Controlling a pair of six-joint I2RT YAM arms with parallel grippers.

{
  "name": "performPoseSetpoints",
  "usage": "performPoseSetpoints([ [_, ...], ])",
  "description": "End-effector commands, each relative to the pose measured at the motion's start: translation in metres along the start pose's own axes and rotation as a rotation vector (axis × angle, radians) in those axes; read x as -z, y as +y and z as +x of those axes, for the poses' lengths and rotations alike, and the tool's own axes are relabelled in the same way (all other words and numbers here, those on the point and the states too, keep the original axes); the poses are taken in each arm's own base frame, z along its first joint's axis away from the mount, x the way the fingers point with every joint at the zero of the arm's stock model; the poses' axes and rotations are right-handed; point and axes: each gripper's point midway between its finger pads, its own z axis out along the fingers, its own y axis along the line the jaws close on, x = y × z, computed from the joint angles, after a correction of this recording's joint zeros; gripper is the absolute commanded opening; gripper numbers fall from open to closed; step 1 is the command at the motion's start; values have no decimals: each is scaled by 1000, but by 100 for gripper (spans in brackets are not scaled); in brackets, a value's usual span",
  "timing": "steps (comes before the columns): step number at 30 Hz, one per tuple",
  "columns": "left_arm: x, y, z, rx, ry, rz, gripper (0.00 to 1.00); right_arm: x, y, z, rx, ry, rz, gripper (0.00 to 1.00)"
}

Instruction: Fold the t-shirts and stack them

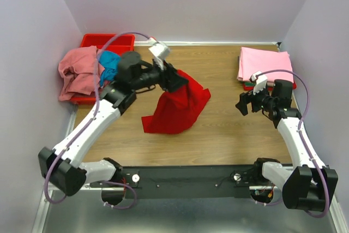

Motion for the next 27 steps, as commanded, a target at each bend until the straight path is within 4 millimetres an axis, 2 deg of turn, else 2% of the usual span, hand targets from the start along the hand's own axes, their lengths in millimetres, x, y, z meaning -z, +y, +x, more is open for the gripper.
performPoseSetpoints([
  [1,2,37,91,-47,285,-211,71,-1,8,6,7,7,-44,100],
  [2,16,47,83,-79,250,-314,74,0,15,4,11,-7,-82,100],
  [5,46,56,72,-130,176,-447,84,2,38,-2,25,-35,-222,100],
  [6,52,56,77,-140,174,-451,85,3,46,-5,38,-47,-271,100],
  [10,65,47,71,-191,90,-438,89,3,83,-1,69,-50,-510,100],
  [11,69,48,63,-199,45,-458,89,3,87,-8,79,-52,-538,100],
  [12,71,49,65,-201,18,-467,89,-2,94,-11,85,-33,-576,100],
  [13,72,54,75,-192,35,-485,89,-5,97,-8,77,-18,-592,100],
  [14,75,54,69,-202,-5,-495,89,-9,102,-15,93,-11,-612,100],
  [15,77,60,72,-201,-13,-521,89,-13,107,-18,101,2,-626,100],
  [16,80,68,83,-194,-2,-562,89,-17,118,-21,125,15,-657,100],
  [17,83,72,84,-194,-11,-584,89,-26,118,-24,130,47,-652,100],
  [18,85,78,91,-189,-4,-610,89,-31,129,-25,157,68,-675,100],
  [20,87,82,91,-195,3,-633,89,-44,137,-24,175,113,-690,100],
  [22,92,90,93,-193,18,-683,89,-53,153,-28,241,144,-700,100],
  [23,93,92,93,-203,18,-696,89,-58,153,-25,278,176,-671,100],
  [24,96,96,94,-206,21,-727,89,-63,174,-23,354,197,-701,100],
  [27,106,107,92,-204,25,-808,89,-69,191,-13,529,254,-663,100],
])
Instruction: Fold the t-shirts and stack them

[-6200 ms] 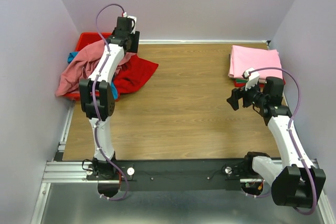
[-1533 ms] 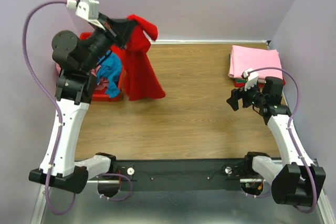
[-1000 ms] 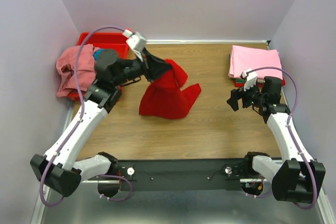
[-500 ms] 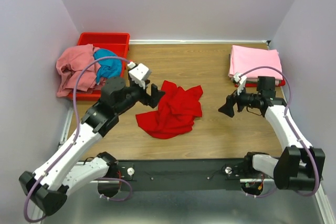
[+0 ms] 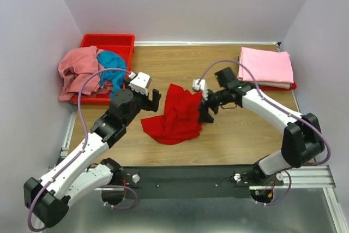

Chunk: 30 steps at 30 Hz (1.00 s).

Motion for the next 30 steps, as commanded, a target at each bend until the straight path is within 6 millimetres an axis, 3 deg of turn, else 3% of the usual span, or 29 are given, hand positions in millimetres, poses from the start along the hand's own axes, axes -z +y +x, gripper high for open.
performPoseSetpoints([
  [1,4,31,-13,-6,-38,-171,89,-23,17,6,182,181,39,100],
  [4,13,49,-18,9,-53,-279,89,-35,22,-2,244,230,62,100],
  [8,41,72,-35,56,-138,-403,89,-49,5,-14,261,267,182,99],
  [9,46,77,-36,65,-154,-429,89,-56,10,-16,282,278,185,99],
  [14,74,92,-51,113,-246,-506,89,-81,2,-22,336,337,293,96],
  [19,94,101,-60,153,-308,-551,89,-85,-9,-22,319,355,371,87],
  [25,91,98,-60,144,-310,-529,89,-84,-19,-23,304,352,434,61],
  [26,90,97,-60,142,-307,-528,89,-83,-21,-26,303,345,446,50],
  [27,87,97,-58,135,-296,-525,89,-81,-22,-27,303,346,463,45],
  [28,85,95,-58,129,-292,-513,89,-79,-24,-29,302,341,476,31],
  [30,80,92,-56,120,-279,-496,89,-76,-26,-34,297,328,496,19],
])
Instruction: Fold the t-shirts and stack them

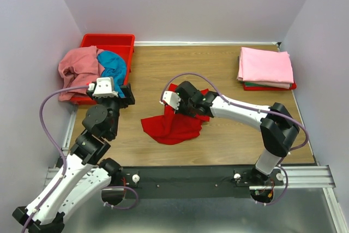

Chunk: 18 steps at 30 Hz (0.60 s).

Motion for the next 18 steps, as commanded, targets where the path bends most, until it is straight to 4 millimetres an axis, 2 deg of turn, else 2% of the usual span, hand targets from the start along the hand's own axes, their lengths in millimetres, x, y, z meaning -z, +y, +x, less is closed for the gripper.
performPoseSetpoints([
  [1,-5,-5,8,-11,15,14,88,5,-20,-14,-28,-26,95,10],
  [3,-6,-11,9,-14,20,46,89,10,-24,-16,-40,-41,103,3],
  [5,-6,-15,9,-21,19,72,89,18,-33,-18,-65,-57,118,0],
  [8,-3,-32,9,-37,4,176,89,42,-61,-17,-133,-109,147,0],
  [9,-3,-38,7,-36,-9,213,89,57,-67,-21,-137,-157,135,0],
  [10,0,-52,10,-43,-6,290,89,67,-84,-10,-167,-159,154,0],
  [12,2,-70,13,-57,1,389,89,90,-90,-3,-175,-213,125,0],
  [13,3,-75,15,-63,9,417,89,97,-100,16,-211,-202,142,0],
  [15,1,-85,24,-76,39,457,89,107,-104,35,-231,-211,149,0],
  [16,3,-93,28,-82,51,503,89,121,-108,54,-259,-211,187,0],
  [17,3,-98,32,-85,64,527,89,134,-116,57,-266,-229,219,0],
  [18,3,-106,41,-91,94,565,89,135,-111,73,-276,-212,226,0],
])
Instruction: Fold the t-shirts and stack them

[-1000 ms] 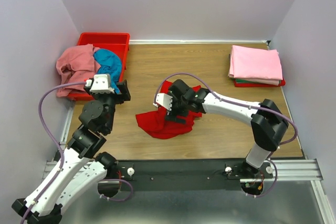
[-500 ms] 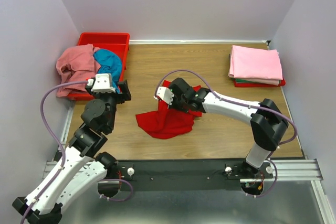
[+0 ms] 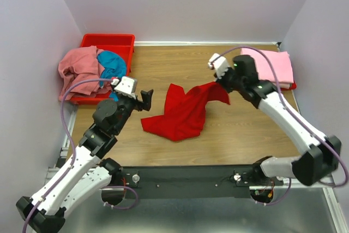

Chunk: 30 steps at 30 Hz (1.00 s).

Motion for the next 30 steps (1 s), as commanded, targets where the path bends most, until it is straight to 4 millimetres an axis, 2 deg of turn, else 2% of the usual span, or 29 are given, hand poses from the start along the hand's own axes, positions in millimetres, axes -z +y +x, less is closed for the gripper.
performPoseSetpoints([
  [1,-10,-38,14,-11,48,205,89,32,-6,44,-31,19,-5,1],
  [2,-16,-41,23,-13,80,212,89,44,-8,54,-34,20,27,0],
  [5,-23,-47,34,-1,131,232,88,60,-23,87,-59,80,117,0],
  [6,-25,-57,45,-1,168,281,88,64,-19,102,-61,106,133,0],
  [9,-29,-66,58,6,219,323,87,74,-15,129,-87,144,172,1],
  [11,-30,-69,66,14,244,337,87,78,-5,140,-91,162,159,0],
  [17,-35,-87,104,63,388,408,86,93,21,154,-85,181,90,1],
  [24,-29,-118,151,45,555,542,86,93,25,149,-121,150,74,0],
  [26,-33,-122,153,18,565,564,86,93,26,147,-124,144,67,0],
  [27,-35,-122,164,7,604,565,86,93,26,144,-126,138,62,0],
  [29,-43,-123,165,-19,619,561,86,92,26,144,-127,137,57,0],
  [30,-43,-121,181,-39,677,562,86,92,26,143,-130,136,56,0],
])
